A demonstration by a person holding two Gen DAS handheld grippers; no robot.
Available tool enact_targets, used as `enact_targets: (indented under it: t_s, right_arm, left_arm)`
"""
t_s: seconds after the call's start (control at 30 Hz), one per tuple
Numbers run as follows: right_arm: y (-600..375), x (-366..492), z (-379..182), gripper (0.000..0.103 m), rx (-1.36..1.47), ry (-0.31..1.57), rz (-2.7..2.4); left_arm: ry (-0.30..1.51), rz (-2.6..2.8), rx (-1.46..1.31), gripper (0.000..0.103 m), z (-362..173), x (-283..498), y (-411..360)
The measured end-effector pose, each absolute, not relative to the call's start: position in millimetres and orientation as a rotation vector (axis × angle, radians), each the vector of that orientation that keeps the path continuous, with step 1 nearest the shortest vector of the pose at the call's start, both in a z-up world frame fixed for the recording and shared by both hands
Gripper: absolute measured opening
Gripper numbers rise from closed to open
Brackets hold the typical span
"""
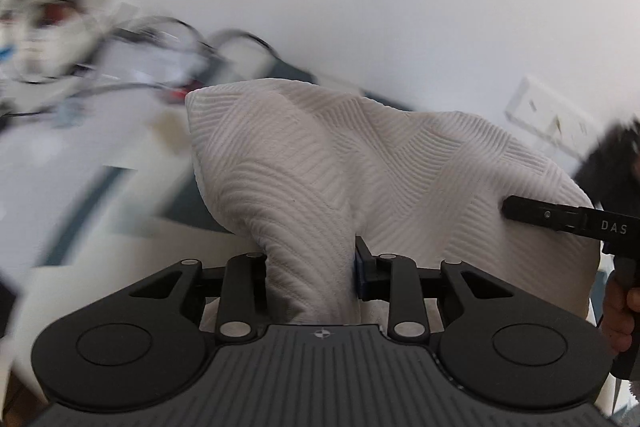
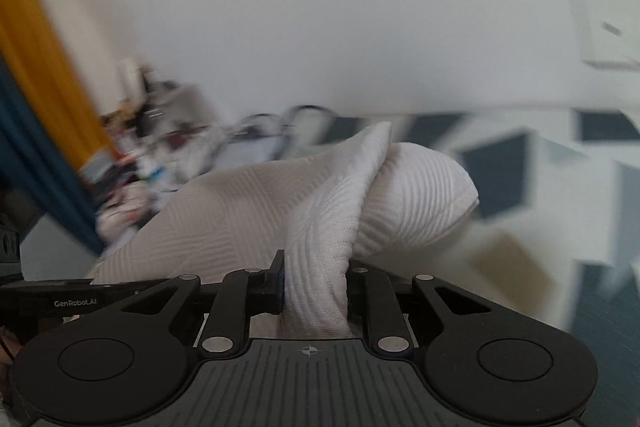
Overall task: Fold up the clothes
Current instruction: 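Grasp the folded shirt edges with both grippers and lift it, then carry the folded shirt with both grippers toward the clothes stack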
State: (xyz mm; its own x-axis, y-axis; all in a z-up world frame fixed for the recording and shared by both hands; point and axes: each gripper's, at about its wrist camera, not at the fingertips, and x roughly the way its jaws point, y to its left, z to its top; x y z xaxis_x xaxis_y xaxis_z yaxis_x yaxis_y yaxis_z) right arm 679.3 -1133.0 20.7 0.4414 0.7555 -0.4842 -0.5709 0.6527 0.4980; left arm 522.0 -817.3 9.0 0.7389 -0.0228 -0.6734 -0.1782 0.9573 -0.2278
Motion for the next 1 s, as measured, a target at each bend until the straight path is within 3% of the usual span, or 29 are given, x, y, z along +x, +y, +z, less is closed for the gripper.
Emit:
enact_targets:
  t_s: [0.27, 0.6, 1.0]
  right_arm:
    - [-984, 601, 63, 0.017, 0.21, 0.753, 1.098]
    - [-738, 409, 65, 0.017, 0.099, 0.923, 1.508]
    - [-526, 181, 78, 0.017, -0.163, 0.966, 1.891]
  left_arm:
    - [0.559, 0.329, -0.361, 0.031, 53, 334, -713]
    - [0.511, 0.769, -0.41, 0.031, 74, 72, -607]
    - [0.407, 1.187, -0.548, 0.031, 65, -132, -513]
